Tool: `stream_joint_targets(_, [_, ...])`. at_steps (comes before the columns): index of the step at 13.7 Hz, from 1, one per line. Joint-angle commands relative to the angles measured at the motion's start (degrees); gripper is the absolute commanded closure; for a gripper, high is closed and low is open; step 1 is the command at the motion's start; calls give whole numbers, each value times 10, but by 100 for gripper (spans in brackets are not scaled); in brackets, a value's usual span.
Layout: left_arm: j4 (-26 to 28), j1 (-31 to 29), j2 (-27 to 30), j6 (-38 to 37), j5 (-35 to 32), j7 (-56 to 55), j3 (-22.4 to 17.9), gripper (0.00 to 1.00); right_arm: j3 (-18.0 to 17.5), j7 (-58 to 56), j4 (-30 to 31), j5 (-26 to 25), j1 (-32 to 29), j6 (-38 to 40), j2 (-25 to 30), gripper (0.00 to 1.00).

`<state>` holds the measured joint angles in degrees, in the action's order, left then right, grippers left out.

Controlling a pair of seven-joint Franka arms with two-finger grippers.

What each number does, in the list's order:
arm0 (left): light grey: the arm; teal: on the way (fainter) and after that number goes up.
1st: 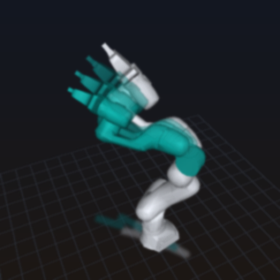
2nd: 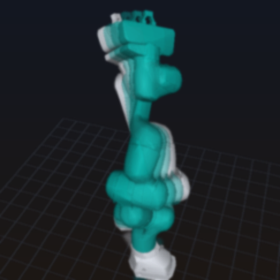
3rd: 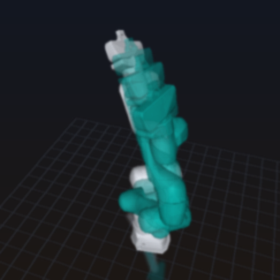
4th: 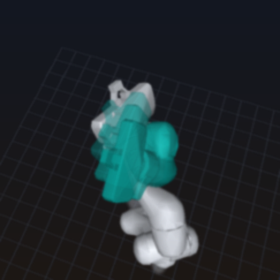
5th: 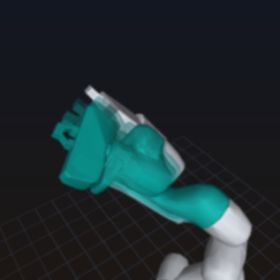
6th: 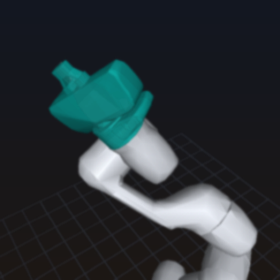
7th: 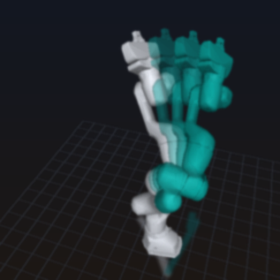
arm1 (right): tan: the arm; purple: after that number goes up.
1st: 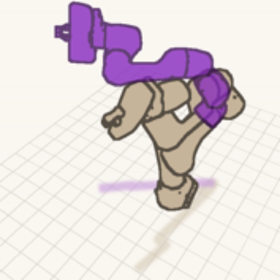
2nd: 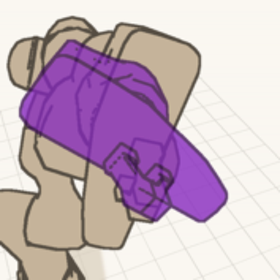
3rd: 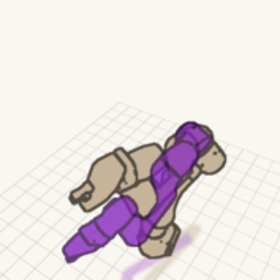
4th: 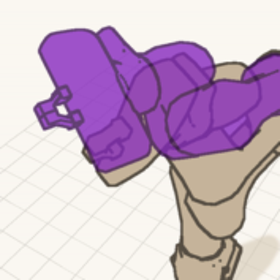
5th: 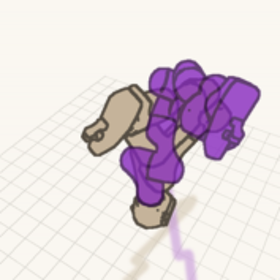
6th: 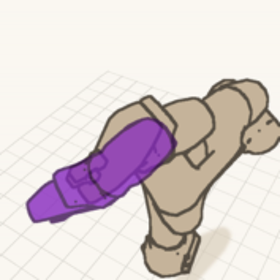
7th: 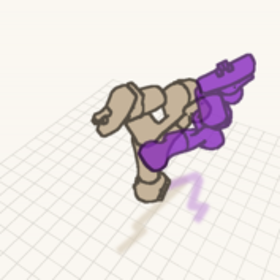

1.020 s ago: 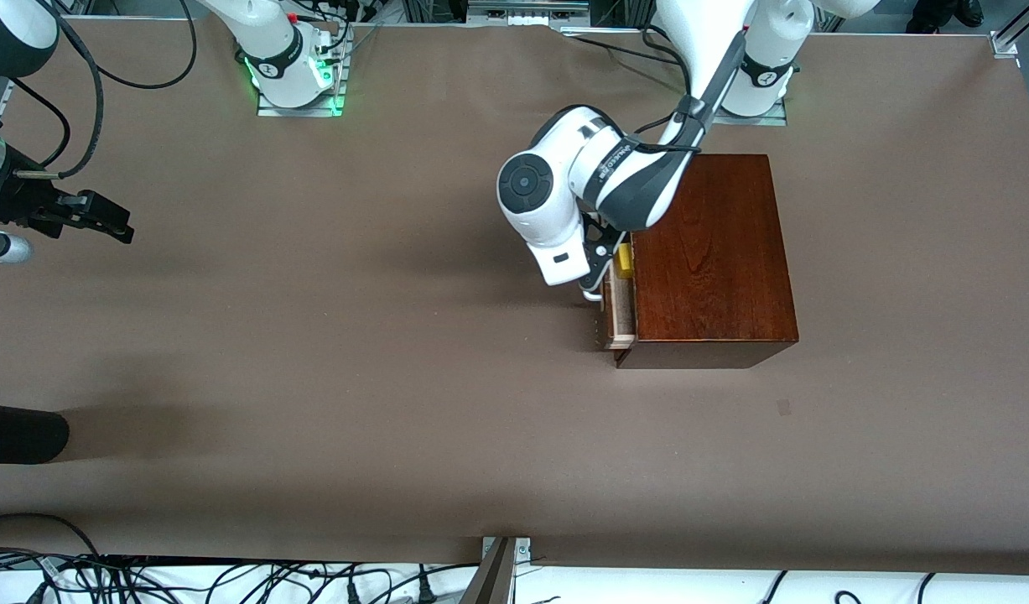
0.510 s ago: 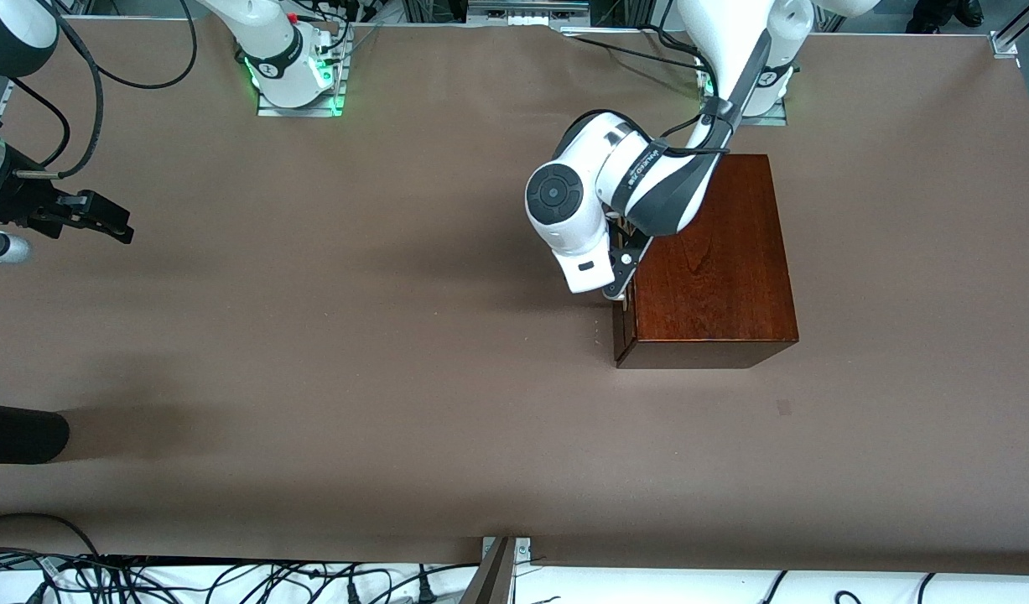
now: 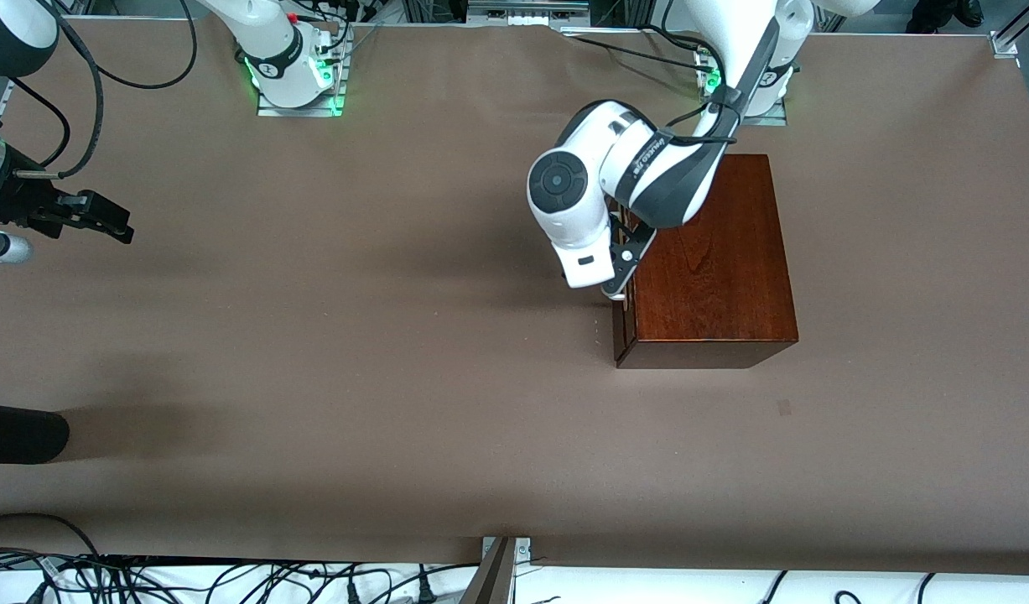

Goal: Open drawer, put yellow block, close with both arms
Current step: 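Push the drawer fully shut with the left gripper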

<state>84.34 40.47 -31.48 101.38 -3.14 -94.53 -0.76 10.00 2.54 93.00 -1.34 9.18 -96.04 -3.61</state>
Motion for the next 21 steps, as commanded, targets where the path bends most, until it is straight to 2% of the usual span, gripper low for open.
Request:
stream_joint_targets(1, [14, -5, 47, 2, -6, 63, 29, 0, -1, 9, -6, 7, 1, 5, 0, 0])
stream_joint_targets(5, [24, -56, 129, 15, 42, 145, 50, 0, -1, 9, -6, 8, 1, 2, 0, 0])
stream_joint_targets(10, [92, -136, 240, -22, 54, 303, 51, 0, -1, 9, -6, 8, 1, 1, -1, 0])
stream_joint_targets(13, [132, -185, 294, -48, 56, 435, 45, 0, 0, 9, -6, 8, 0, 1, -1, 0])
stream_joint_targets(15, [158, -210, 324, -51, 56, 526, 27, 0, 0, 9, -6, 8, 0, 1, -5, 0])
stream_joint_targets(19, [163, -223, 350, -73, 56, 722, -58, 0, 0, 9, -6, 9, 0, 1, -5, 0])
stream_joint_targets(21, [163, -228, 353, -73, 56, 785, -85, 0, -1, 9, -7, 9, 0, 1, -5, 0])
